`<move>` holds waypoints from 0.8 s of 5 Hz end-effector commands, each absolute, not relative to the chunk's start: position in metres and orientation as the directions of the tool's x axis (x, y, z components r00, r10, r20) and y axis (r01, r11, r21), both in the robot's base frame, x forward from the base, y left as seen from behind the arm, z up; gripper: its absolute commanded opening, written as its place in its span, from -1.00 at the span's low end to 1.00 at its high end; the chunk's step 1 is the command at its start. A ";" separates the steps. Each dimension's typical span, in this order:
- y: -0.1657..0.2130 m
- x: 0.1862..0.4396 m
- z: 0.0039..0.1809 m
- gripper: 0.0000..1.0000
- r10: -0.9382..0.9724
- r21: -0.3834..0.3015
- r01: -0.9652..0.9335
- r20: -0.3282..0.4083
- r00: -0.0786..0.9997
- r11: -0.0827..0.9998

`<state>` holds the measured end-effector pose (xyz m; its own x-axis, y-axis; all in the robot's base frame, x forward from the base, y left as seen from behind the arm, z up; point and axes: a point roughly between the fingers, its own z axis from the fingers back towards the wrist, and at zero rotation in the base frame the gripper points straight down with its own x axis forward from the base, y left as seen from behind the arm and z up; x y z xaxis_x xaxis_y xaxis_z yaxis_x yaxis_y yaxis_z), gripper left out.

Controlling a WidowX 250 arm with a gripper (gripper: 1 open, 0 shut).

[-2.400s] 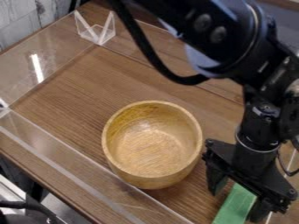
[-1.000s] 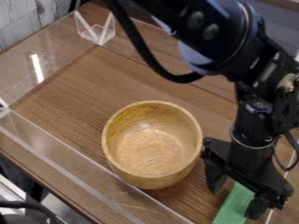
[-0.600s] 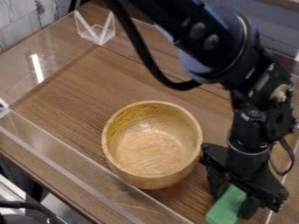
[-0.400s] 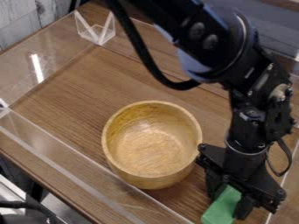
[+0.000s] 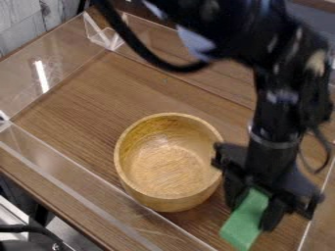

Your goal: Put the green block in the brown bowl

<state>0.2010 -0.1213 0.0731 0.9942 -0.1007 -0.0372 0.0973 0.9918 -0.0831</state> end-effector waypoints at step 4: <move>-0.065 0.240 0.213 -1.00 0.100 -0.102 -0.086 0.134 0.986 0.991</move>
